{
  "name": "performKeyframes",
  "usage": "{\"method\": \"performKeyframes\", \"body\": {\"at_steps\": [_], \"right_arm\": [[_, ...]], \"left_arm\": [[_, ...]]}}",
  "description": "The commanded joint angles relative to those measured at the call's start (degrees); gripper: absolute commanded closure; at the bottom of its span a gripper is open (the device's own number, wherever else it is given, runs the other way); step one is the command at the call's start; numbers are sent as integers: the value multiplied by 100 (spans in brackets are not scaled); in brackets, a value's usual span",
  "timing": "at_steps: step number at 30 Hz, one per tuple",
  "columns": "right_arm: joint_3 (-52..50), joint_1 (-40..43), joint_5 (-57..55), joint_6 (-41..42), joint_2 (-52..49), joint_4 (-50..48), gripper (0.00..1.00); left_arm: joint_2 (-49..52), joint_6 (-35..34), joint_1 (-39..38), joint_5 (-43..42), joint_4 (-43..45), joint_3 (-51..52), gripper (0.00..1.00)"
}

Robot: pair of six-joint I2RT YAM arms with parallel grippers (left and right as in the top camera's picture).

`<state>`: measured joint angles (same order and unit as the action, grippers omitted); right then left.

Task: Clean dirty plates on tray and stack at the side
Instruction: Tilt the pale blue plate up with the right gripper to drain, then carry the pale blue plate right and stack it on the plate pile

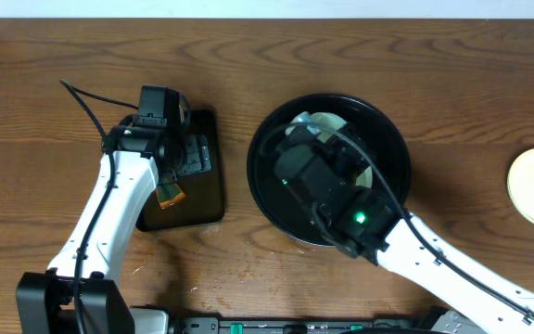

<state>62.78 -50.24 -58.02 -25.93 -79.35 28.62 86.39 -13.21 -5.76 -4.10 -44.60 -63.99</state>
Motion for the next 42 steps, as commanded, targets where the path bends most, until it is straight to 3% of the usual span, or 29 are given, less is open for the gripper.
{"method": "performKeyframes", "body": {"at_steps": [1,4,5,7,12,16,31,39,42], "right_arm": [[-11,483,52,1644,33,262,99],[-11,1176,1211,2712,33,699,99],[-11,1762,2332,3298,39,955,99],[-11,2476,3547,3716,39,1143,99],[-11,4214,5934,3792,39,1281,99],[-11,5523,6924,3823,39,1316,99],[-17,10244,6889,5176,-588,828,99],[-22,10994,6113,5191,-1491,741,99],[-22,11044,6395,4876,-1753,487,99]], "left_arm": [[39,55,24,72,-15,0,14],[39,55,24,74,-15,0,14],[39,55,24,74,-15,0,14],[39,52,24,72,-15,0,14],[42,55,24,72,-15,0,14],[42,55,24,74,-15,0,14],[39,55,24,72,-15,0,14],[39,55,24,74,-15,0,14],[39,55,24,72,-15,0,14]]}}
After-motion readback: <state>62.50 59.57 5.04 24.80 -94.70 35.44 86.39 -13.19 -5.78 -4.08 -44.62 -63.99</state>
